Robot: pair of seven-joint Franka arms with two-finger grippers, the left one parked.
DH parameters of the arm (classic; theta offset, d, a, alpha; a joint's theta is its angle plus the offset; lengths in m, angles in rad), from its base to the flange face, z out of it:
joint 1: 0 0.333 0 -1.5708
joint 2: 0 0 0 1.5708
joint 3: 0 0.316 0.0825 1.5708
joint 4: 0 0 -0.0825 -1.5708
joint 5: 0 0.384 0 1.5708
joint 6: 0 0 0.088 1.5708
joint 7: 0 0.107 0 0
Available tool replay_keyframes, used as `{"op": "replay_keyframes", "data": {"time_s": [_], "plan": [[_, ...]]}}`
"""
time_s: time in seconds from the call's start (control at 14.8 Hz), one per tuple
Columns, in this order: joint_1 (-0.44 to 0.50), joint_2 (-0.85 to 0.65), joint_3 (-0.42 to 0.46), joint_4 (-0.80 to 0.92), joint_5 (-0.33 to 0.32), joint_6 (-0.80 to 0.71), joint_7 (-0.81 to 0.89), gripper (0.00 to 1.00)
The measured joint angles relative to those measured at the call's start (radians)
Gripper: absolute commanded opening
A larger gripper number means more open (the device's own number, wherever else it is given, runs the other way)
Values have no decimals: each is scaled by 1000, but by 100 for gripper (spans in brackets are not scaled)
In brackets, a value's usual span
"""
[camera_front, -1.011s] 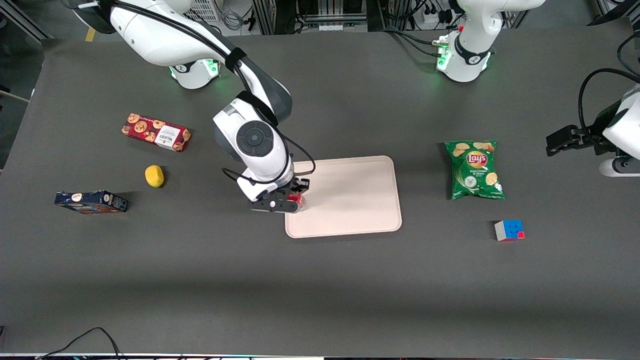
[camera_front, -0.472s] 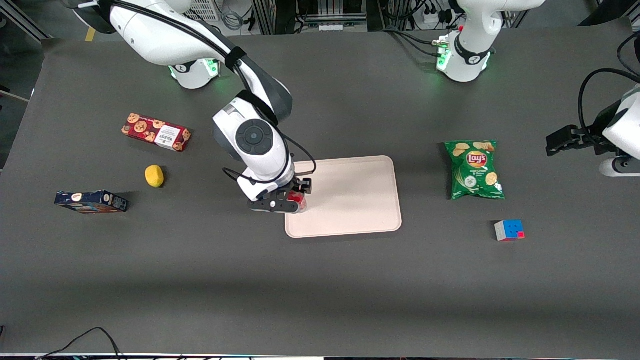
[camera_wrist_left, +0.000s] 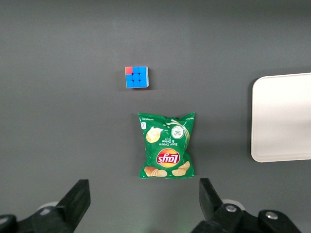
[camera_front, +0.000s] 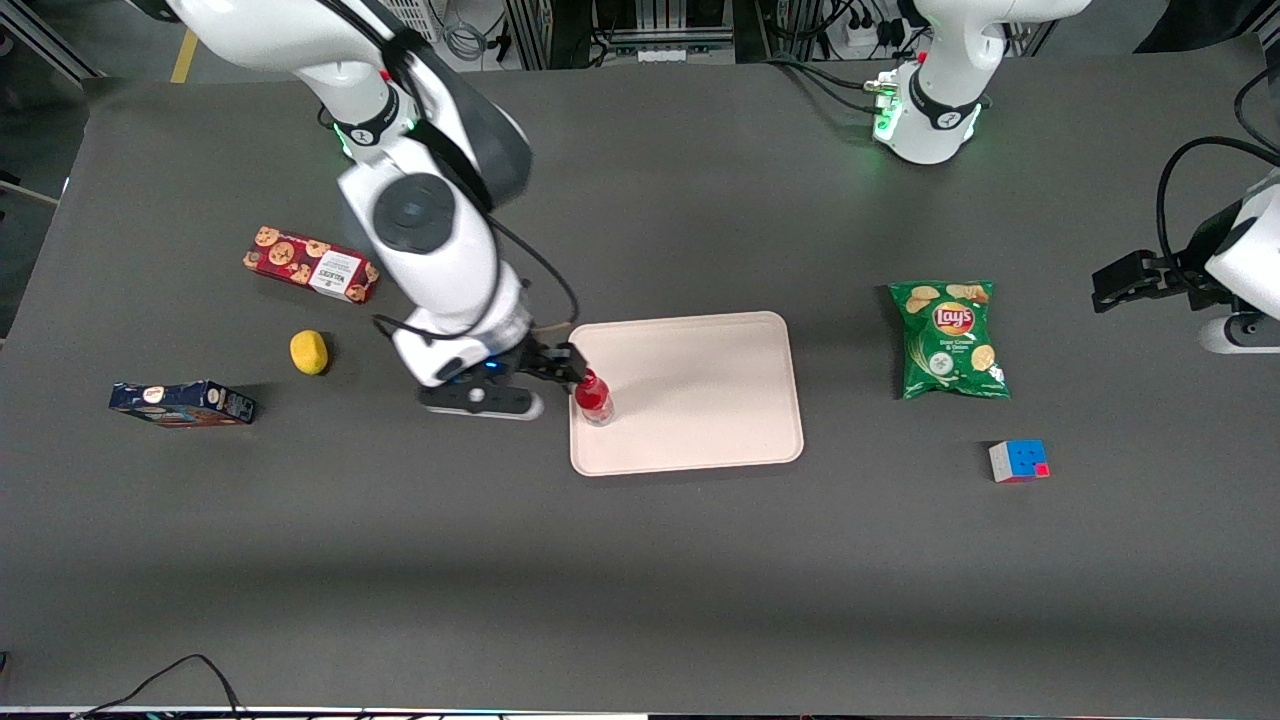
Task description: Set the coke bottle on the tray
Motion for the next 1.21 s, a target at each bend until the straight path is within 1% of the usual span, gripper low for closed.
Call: {"op": "replay_keyframes", "data": {"time_s": [0.27, 0.4, 0.47, 0.61, 0.74, 0.88, 1.01, 1.21], "plan": [[-158, -154, -2, -16, 57, -108, -280, 100], [-221, -232, -25, -66, 83, -131, -402, 100], [-241, -271, -51, -102, 110, -134, -460, 100], [-257, -345, -138, -176, 152, -134, -594, 100], [-266, -405, -230, -237, 167, -138, -705, 100], [-271, -441, -290, -263, 170, -174, -749, 100], [-271, -458, -322, -262, 171, -213, -768, 100], [-271, -467, -333, -248, 171, -228, -776, 100]]}}
